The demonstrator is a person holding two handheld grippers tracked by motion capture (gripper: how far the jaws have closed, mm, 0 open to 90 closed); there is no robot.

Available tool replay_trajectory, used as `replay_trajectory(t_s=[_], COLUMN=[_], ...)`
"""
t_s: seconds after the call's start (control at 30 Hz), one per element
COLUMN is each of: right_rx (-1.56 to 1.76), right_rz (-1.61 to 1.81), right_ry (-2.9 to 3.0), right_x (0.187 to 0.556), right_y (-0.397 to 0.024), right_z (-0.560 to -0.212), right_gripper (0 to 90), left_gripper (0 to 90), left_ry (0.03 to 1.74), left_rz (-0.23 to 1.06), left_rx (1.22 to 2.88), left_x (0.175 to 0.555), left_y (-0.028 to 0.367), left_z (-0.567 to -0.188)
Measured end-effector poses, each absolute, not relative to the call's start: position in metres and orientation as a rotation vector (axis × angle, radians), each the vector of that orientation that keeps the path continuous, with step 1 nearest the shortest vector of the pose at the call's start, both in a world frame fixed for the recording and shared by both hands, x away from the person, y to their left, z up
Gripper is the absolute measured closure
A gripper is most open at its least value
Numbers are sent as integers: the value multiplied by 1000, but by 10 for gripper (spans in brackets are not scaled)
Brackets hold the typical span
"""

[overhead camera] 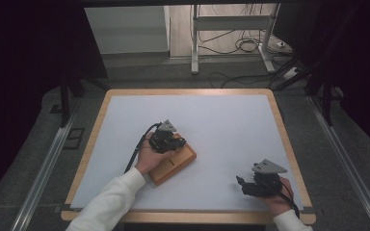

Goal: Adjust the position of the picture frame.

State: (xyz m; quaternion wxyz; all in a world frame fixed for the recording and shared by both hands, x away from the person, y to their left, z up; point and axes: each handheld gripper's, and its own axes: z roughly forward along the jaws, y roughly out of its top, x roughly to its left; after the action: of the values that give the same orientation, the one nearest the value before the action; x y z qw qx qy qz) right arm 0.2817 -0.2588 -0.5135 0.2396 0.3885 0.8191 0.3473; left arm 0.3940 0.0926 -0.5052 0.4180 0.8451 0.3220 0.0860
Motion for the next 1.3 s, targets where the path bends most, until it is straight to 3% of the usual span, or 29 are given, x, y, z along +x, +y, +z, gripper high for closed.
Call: replay_trajectory(t_s=[0.23, 0.3, 0.33, 0.37, 0.43, 0.47, 0.5, 0.53, 0.77, 1.0, 1.03, 1.1, 1.3], right_rx=[1062, 1062, 1062, 1063, 1064, 1063, 1063, 1066, 1057, 1054, 1053, 1052, 1044], right_rz=[946, 946, 945, 945, 945, 940, 940, 936, 923, 921, 921, 921, 917], right_ry=[2245, 2242, 2242, 2242, 2241, 2243, 2243, 2245, 2246, 2244, 2243, 2244, 2241], right_x=[281, 281, 281, 281, 281, 281, 281, 281, 280, 280, 280, 280, 280], right_y=[-259, -260, -260, -260, -260, -259, -259, -259, -256, -256, -256, -256, -256], right_z=[-513, -513, -513, -513, -513, -514, -514, -515, -515, -515, -515, -515, -514], right_gripper=[193, 193, 193, 193, 193, 192, 192, 191, 191, 191, 191, 191, 189], left_gripper=[833, 727, 727, 624, 589, 514, 514, 450, 410, 564, 683, 764, 870], left_ry=[824, 800, 786, 774, 767, 762, 762, 777, 840, 835, 843, 851, 892], left_rz=[223, 233, 244, 255, 289, 308, 326, 342, 317, 325, 331, 334, 321], left_rx=[2122, 2100, 2088, 2082, 2077, 2080, 2086, 2088, 2065, 2122, 2133, 2153, 2181], left_x=[396, 395, 394, 393, 389, 388, 386, 384, 386, 383, 383, 382, 383], left_y=[89, 93, 96, 100, 108, 112, 117, 126, 163, 185, 189, 193, 204], left_z=[-514, -512, -509, -505, -499, -498, -496, -496, -498, -502, -504, -507, -515])
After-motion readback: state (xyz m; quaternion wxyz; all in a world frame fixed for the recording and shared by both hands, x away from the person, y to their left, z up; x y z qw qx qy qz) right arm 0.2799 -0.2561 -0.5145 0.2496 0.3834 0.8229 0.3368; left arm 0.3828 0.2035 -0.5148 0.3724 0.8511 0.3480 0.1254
